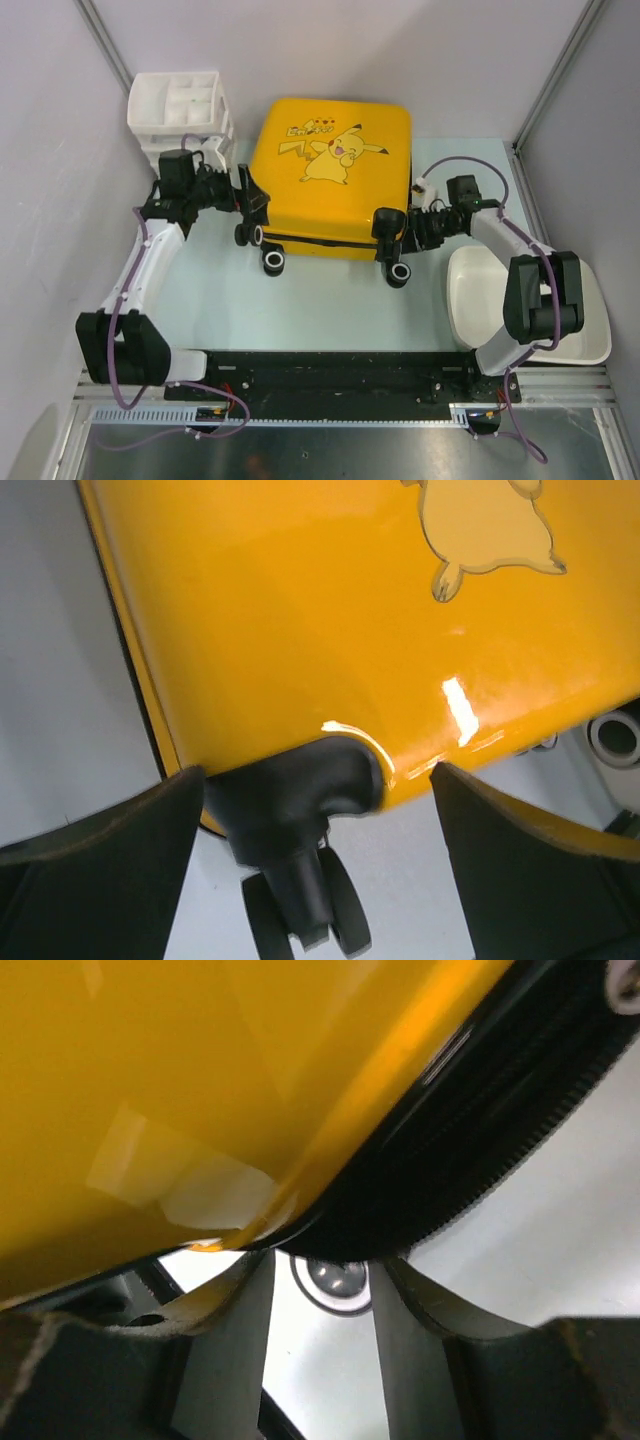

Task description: Open, take out, and arrange the luggage

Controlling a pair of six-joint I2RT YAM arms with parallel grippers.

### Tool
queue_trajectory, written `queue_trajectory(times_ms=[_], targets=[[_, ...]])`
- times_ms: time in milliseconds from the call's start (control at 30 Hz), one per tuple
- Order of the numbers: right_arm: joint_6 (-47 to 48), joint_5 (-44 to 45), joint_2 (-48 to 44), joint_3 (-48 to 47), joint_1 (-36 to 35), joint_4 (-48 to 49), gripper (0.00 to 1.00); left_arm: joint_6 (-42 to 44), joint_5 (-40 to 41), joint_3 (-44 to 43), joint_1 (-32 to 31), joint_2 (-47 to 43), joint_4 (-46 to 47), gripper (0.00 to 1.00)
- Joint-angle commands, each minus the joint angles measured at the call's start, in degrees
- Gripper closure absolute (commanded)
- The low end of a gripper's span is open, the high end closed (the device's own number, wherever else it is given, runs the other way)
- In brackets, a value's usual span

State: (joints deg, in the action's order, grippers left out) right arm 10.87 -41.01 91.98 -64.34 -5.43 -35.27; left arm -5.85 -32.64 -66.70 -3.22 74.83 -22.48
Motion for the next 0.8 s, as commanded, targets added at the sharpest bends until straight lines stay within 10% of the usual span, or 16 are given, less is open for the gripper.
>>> queue_trajectory(times_ms=[0, 500, 767], targets=[[-4.2, -2.4, -0.1, 3.7, -6.5, 12.6, 0.53, 0.5, -8.0, -5.2, 2.3, 4.6, -0.1, 0.00], [-13.9, 6.1, -15.4, 19.4, -34.1, 41.3, 0.55, 5.3, -6.4, -4.2, 3.8, -4.3, -2.1, 0.02], [-11.0, 17.4, -33.3, 19.5, -28.9, 26.1, 0.40, 16.0, 2.7, 2.7, -7.9, -19.5, -12.6, 0.00]])
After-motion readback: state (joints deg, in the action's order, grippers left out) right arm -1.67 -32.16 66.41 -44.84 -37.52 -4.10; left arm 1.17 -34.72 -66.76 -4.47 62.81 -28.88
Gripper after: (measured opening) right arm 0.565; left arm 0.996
